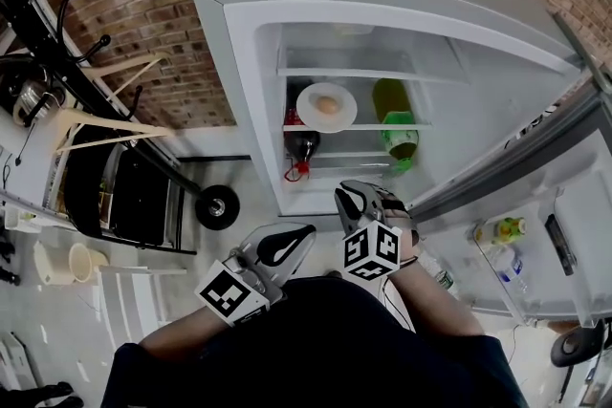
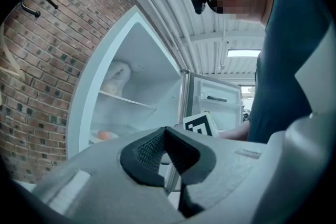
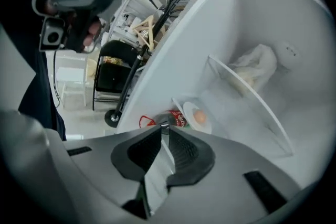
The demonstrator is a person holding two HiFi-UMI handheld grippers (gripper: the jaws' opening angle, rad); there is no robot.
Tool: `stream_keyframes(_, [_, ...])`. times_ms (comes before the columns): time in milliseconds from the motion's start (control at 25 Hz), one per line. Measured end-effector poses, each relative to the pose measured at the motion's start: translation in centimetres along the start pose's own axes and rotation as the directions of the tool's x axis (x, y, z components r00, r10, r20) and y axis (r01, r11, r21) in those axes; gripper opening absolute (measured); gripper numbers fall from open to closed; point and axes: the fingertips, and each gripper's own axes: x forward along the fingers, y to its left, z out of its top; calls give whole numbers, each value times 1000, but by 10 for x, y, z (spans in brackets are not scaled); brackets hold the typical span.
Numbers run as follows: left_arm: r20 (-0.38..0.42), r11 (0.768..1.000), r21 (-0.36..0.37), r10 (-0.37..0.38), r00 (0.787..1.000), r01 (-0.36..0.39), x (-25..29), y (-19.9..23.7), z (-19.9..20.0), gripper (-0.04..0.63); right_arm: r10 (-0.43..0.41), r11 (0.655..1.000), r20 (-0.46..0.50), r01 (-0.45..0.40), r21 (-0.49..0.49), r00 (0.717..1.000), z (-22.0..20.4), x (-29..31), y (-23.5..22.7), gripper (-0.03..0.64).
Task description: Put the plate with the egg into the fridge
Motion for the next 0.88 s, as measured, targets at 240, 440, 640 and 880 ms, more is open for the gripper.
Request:
stream_keyframes(240, [-13, 1000, -6, -10, 1000, 10, 3, -1, -3, 0, 36, 984, 113, -55, 171, 993, 17, -29, 11, 25])
stream_keyframes(440, [-18, 1000, -1, -12, 1000, 12, 3, -1, -4, 0, 64, 903, 298, -182, 389, 952, 44, -60, 13, 14])
stream_keyframes(640, [-25, 1000, 3, -12, 1000, 12, 3, -1, -4, 0, 57, 822, 425, -284, 494, 903, 61, -82, 12, 12])
stream_keyframes(880, [-34, 1000, 6, -18, 999, 18, 2, -6, -7, 0, 61, 787, 463, -328, 522, 884, 62, -88, 28, 11])
